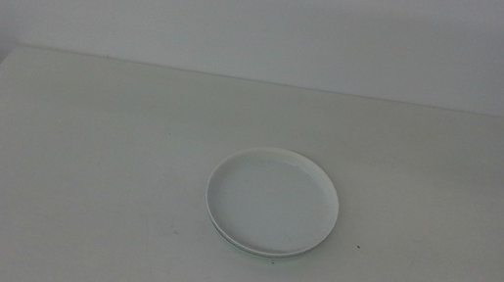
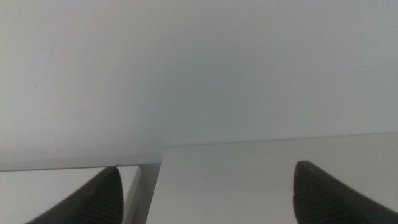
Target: Stack the three bowls on top of each other.
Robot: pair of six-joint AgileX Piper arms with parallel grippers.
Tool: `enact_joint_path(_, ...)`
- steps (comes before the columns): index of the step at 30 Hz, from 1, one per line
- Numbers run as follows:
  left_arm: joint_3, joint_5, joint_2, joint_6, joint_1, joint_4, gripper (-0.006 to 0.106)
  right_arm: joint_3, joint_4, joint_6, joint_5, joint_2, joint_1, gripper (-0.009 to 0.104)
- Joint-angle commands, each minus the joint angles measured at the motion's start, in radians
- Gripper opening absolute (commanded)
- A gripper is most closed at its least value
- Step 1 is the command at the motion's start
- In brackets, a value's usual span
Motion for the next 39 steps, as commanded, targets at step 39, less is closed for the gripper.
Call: enact_joint_path(39, 0.849, -0.197, -0.686, -0.001, 0.001, -0.135, 0.094, 0.671, -0.025, 0.006, -0.226, -0.4, -0.003, 0.093)
